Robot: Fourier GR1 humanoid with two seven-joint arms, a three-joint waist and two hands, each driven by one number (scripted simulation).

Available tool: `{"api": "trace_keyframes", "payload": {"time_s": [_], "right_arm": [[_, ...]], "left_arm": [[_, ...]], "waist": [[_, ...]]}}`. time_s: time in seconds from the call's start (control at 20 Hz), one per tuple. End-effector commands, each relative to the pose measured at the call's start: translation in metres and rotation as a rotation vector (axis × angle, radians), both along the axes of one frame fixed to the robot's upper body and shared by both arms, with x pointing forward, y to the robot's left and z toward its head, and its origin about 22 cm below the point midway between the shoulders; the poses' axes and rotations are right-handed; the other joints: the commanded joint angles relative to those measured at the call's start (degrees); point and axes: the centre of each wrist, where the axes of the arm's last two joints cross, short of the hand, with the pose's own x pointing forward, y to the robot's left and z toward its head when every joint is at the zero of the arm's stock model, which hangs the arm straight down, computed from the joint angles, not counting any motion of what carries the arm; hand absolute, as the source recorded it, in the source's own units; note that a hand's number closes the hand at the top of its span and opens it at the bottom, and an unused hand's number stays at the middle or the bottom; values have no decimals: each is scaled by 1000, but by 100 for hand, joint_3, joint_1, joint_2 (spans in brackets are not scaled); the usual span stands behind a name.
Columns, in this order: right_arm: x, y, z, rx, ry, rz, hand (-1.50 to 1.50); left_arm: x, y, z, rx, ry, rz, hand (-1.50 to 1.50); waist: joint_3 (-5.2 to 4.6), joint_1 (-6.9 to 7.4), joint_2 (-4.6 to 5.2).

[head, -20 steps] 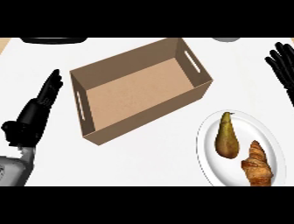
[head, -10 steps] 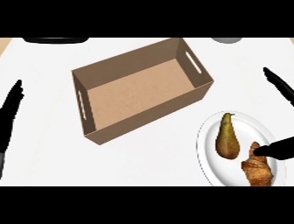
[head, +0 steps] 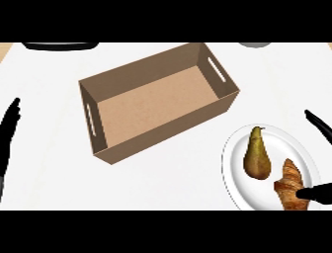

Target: Pick the pear from the plate and place it in the cardboard box

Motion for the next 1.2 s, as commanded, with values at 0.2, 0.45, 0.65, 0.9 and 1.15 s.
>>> {"api": "trace_keyframes", "payload": {"time_s": [0.2, 0.45, 0.65, 0.9, 1.15], "right_arm": [[23, -18, 54, -493, 11, 11, -150], [39, 13, 85, -659, 126, 46, -150], [45, 53, 88, -854, 230, 59, -150], [61, 86, 74, -865, 312, 98, -150], [68, 95, 73, -927, 333, 78, -150]], "left_arm": [[5, 6, 5, 19, 6, -5, 0], [1, 2, -5, 12, 7, -10, 0], [1, -4, -4, 8, 10, -34, 0], [8, 7, 15, 8, 7, -17, 0], [20, -18, 5, 19, 9, 6, 0]], "waist": [[-7, 58, 0], [-9, 71, -1], [-15, 109, -10], [-1, 59, -4], [1, 10, -5]]}}
